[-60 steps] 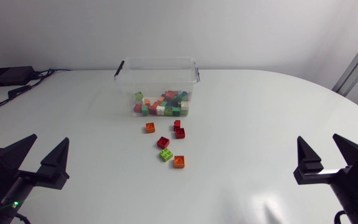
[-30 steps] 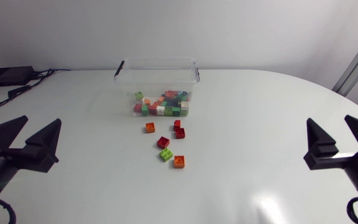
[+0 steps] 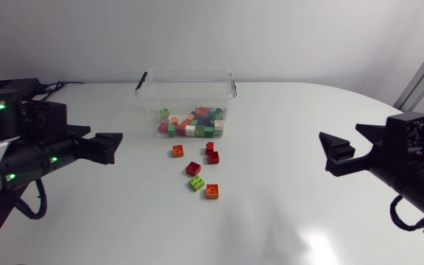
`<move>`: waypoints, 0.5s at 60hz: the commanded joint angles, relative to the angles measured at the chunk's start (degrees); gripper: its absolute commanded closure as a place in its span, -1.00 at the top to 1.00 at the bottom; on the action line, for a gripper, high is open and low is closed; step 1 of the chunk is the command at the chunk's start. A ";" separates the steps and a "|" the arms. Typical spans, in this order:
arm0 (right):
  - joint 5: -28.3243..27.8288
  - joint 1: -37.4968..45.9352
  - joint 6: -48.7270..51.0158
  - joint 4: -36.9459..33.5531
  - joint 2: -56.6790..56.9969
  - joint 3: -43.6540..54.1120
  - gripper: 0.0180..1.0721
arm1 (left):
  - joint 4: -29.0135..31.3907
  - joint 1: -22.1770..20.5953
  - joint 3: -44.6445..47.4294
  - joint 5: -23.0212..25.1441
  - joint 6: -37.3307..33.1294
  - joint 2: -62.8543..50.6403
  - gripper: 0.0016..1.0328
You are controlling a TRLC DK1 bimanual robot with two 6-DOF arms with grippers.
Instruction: Place the duplo bricks in the container
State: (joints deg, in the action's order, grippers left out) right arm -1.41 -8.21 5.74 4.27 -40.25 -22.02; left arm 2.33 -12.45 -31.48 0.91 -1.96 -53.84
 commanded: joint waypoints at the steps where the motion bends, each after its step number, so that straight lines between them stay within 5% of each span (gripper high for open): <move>1: -1.23 -0.49 -0.99 -1.11 -4.49 -2.68 0.93 | 0.05 -0.38 -3.06 2.34 -0.94 -6.54 0.88; 15: -3.69 -2.78 4.46 -9.11 -12.05 -7.42 0.93 | 2.51 1.29 -11.49 9.46 -5.51 -24.11 0.86; 30: -6.32 -5.15 11.23 -14.47 -19.96 -10.50 0.93 | 8.66 0.85 -22.48 10.96 -27.14 -39.41 0.76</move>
State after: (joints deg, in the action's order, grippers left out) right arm -6.39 -12.82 13.41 -8.99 -57.58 -30.85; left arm 8.82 -11.60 -50.46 10.92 -19.77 -89.17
